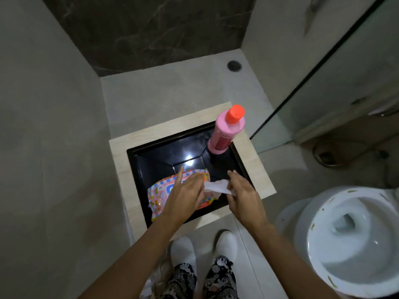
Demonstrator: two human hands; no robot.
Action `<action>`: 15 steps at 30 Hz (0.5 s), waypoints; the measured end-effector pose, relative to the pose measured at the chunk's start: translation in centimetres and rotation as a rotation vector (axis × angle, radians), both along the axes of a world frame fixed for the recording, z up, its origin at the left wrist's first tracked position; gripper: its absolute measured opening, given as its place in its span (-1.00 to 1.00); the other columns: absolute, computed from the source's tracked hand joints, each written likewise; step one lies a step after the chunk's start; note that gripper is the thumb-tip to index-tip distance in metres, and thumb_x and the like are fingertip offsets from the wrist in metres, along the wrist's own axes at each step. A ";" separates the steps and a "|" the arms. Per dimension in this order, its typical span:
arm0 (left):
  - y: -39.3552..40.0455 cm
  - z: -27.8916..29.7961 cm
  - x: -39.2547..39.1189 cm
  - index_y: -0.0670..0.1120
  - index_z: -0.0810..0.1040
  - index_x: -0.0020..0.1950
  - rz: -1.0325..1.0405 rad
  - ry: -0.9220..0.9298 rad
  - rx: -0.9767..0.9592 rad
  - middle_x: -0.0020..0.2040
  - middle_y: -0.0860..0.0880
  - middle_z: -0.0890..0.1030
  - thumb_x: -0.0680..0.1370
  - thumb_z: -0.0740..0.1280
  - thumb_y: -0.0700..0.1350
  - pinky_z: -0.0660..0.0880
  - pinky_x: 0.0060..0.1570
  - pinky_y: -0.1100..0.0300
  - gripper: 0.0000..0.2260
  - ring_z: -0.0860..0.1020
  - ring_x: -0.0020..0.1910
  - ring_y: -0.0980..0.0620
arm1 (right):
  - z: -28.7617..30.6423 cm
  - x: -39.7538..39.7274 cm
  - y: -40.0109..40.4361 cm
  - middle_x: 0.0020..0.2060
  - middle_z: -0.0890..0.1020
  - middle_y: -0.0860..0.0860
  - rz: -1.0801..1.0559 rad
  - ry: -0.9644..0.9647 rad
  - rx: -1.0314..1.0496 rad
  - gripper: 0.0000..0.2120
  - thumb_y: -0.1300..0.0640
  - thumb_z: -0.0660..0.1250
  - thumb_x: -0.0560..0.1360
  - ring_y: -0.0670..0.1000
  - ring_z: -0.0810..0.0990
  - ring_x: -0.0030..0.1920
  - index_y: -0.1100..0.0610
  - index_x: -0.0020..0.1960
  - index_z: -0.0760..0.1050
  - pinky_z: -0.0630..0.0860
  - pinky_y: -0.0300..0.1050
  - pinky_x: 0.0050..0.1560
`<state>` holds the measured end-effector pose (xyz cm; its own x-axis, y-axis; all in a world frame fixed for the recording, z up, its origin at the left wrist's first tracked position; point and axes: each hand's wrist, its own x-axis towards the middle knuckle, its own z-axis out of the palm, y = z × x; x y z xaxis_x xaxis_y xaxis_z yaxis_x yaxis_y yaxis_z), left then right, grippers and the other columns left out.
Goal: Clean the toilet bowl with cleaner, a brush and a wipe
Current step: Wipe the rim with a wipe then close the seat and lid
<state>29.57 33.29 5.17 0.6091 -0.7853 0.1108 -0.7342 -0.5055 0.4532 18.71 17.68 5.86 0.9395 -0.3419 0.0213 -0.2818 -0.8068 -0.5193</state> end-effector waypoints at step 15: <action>-13.5 0.6 -10.9 -0.10 0.63 0.16 -0.497 -0.120 0.264 0.10 -0.03 0.66 0.30 0.54 -0.01 0.32 0.29 -0.15 -0.54 0.62 0.11 0.05 | 1.1 -17.4 -6.3 0.06 0.68 0.08 -0.450 0.090 0.011 -0.57 0.38 0.30 0.32 0.15 0.66 0.06 0.12 0.13 0.63 0.63 0.00 0.01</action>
<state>18.71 19.78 5.75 0.1555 -0.9844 -0.0824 -0.9510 -0.1717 0.2572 1.28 11.34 6.98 0.6957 -0.7159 -0.0594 -0.6471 -0.5886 -0.4846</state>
